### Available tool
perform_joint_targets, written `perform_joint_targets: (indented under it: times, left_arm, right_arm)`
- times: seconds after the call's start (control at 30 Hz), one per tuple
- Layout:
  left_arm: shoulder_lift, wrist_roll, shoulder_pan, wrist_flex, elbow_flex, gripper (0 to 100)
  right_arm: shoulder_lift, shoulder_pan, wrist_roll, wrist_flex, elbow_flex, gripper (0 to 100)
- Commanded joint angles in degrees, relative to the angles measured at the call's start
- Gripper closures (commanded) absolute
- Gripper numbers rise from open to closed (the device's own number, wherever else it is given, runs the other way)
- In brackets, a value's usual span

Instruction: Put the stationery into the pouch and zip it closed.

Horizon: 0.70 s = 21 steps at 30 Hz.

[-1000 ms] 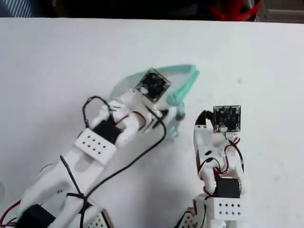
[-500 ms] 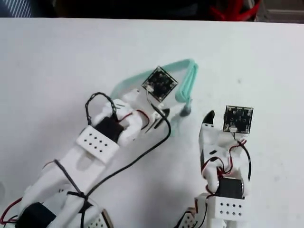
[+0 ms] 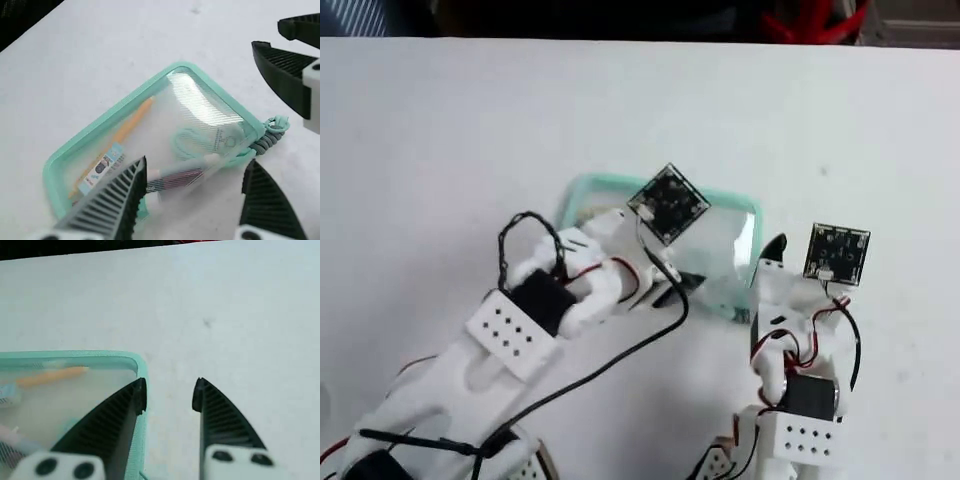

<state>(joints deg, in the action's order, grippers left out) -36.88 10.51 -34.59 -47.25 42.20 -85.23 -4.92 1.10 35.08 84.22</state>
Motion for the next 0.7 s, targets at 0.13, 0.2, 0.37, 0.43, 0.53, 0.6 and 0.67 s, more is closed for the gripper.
perform_joint_targets:
  times: [0.13,0.2,0.37,0.43,0.53,0.6,0.67]
  left_arm:
    - [-1.80,-0.79,28.70,6.42,-5.89,80]
    - [0.13,-1.85,33.80,10.99,-2.46,86]
    - [7.78,-9.49,35.03,20.57,5.54,97]
    - [11.30,-8.88,34.59,21.98,5.45,98]
    - [17.10,-7.21,34.59,21.80,3.52,98]
    - [21.67,-7.21,34.59,21.80,1.76,98]
    - [25.71,-7.21,34.51,21.71,-0.18,98]
  right_arm:
    - [-0.57,-0.31,-0.53,-1.01,-1.76,84.1]
    - [-0.22,0.31,-0.53,-1.01,-1.76,87.2]
    - [-0.04,1.89,0.09,-1.80,-1.85,97.1]
    - [0.04,1.19,0.18,-1.45,-3.34,97.5]
    - [0.75,-0.84,2.02,0.31,-7.30,98.1]
    - [4.00,-0.66,2.29,3.47,-11.69,98.1]
    - [10.33,0.13,2.29,4.62,-16.62,98.1]
